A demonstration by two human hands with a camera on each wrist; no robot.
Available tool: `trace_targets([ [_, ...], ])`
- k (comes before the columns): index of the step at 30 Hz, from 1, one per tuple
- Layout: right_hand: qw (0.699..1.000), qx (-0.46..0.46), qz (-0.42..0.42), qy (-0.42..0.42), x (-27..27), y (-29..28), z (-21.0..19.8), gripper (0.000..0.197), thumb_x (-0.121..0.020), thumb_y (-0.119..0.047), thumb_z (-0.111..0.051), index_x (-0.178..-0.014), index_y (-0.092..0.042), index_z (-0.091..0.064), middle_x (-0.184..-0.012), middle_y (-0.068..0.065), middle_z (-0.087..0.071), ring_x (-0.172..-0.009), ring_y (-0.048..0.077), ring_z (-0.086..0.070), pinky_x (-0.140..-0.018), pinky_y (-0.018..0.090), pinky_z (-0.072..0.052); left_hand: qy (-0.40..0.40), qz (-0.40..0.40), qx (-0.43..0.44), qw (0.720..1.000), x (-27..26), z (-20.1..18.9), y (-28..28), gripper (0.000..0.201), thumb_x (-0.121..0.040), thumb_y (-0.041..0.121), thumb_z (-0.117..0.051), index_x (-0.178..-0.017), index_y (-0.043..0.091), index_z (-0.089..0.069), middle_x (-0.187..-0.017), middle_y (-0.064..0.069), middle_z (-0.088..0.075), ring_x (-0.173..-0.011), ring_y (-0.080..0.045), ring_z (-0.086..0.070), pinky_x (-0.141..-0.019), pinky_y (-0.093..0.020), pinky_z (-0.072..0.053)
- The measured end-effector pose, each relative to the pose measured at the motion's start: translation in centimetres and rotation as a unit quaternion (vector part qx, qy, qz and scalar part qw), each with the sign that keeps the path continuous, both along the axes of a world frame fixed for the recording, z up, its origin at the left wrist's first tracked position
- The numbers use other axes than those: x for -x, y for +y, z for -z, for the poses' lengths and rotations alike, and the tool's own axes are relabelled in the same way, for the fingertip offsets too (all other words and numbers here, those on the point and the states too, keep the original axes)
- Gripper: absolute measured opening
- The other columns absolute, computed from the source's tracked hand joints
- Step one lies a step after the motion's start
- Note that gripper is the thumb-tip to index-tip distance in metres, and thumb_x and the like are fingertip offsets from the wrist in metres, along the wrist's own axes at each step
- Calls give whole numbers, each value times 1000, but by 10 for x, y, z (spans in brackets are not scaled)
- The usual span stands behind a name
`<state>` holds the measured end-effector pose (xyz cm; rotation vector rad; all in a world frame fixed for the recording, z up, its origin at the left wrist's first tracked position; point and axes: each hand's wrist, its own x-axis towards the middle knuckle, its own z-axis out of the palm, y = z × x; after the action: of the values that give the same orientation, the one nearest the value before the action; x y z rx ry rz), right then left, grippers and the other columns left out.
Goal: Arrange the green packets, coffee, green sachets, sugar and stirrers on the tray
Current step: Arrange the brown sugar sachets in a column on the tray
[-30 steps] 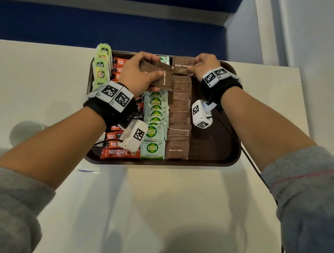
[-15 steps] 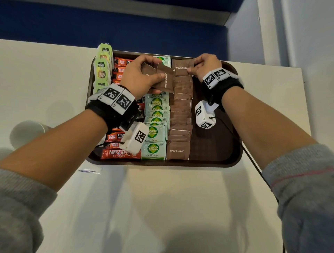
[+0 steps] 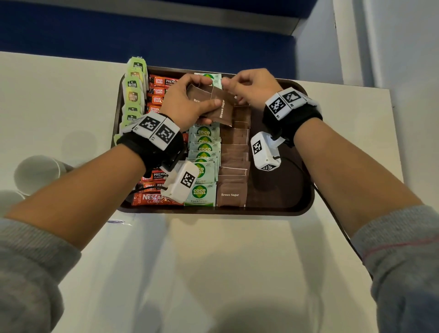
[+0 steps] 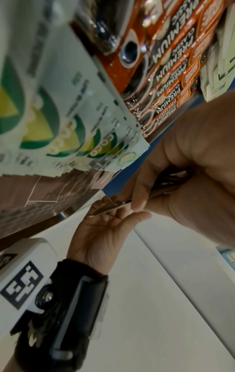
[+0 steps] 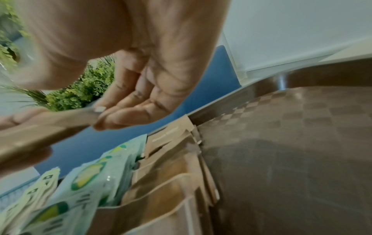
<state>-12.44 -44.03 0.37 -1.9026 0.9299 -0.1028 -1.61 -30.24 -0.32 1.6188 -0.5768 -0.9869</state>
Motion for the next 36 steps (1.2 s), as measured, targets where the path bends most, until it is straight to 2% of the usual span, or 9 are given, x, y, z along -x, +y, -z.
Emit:
trace_targets([
  [3, 998, -32, -45, -22, 1, 4, -7, 11, -80, -25, -73, -80, -16, -66, -77, -4, -64, -58, -5, -62, -53, 10, -47, -5, -3, 1, 1000, 2, 0, 2, 36, -77, 10, -77, -103, 22, -55, -107, 1, -57, -76, -12, -67, -49, -18, -53],
  [5, 998, -36, -53, -26, 2, 2, -8, 12, -78, -18, -75, -74, -20, -64, -71, -5, -63, -56, -4, -62, -53, 11, -47, -4, -14, 0, 1000, 2, -1, 3, 36, -77, 12, -78, -102, 22, -55, -106, 0, -58, -75, -12, -68, -50, -20, -54],
  [10, 999, 2, -11, -42, 7, -3, -11, 15, -81, -19, -73, -75, -24, -60, -71, -6, -63, -54, -4, -60, -54, 9, -46, 20, -23, 7, 1000, 3, -3, 4, 33, -76, 11, -78, -98, 22, -55, -105, -7, -63, -64, -14, -69, -52, -22, -56],
  [14, 996, -8, 29, -84, 10, -4, -14, 14, -83, -15, -70, -78, -22, -58, -62, -8, -65, -51, -3, -61, -54, 11, -48, 23, -15, 11, 1000, 3, -4, 2, 31, -78, 10, -76, -93, 26, -55, -112, -12, -62, -73, -21, -71, -51, -23, -55],
  [16, 995, -37, 26, -91, 10, -5, -15, 13, -82, -10, -70, -81, -20, -62, -55, -10, -65, -51, 0, -62, -55, 14, -49, 18, -20, 16, 1000, 3, -4, 0, 29, -80, 9, -74, -92, 27, -55, -113, -11, -62, -73, -20, -71, -50, -22, -54],
  [21, 995, -40, 47, -72, 12, -12, -11, 12, -82, -9, -71, -82, -19, -65, -69, -4, -68, -64, 7, -66, -62, 18, -53, 4, -29, 4, 1000, 1, -4, -2, 28, -83, 6, -70, -94, 25, -55, -105, 0, -60, -77, -16, -69, -52, -21, -55],
  [26, 991, 13, 136, -16, 14, -25, 11, 17, -82, -13, -71, -74, -23, -61, -73, -3, -66, -75, 12, -68, -71, 24, -56, 0, -48, -4, 999, -3, 1, 1, 28, -82, 6, -71, -97, 24, -56, -112, -6, -59, -85, -19, -68, -54, -21, -55],
  [32, 988, 40, 139, 47, 9, -25, 27, 14, -82, -17, -71, -76, -24, -60, -81, 2, -69, -87, 18, -68, -86, 35, -55, -5, -46, -10, 999, -5, 4, 3, 28, -82, 7, -72, -96, 24, -56, -108, -4, -61, -81, -17, -69, -54, -22, -56],
  [36, 985, 49, 155, 65, 6, -23, 31, 8, -82, -20, -71, -86, -20, -64, -93, 6, -72, -90, 16, -67, -89, 30, -53, 1, -44, -6, 999, -5, 5, 5, 28, -82, 6, -71, -97, 24, -56, -102, 0, -61, -79, -16, -69, -54, -22, -55],
])
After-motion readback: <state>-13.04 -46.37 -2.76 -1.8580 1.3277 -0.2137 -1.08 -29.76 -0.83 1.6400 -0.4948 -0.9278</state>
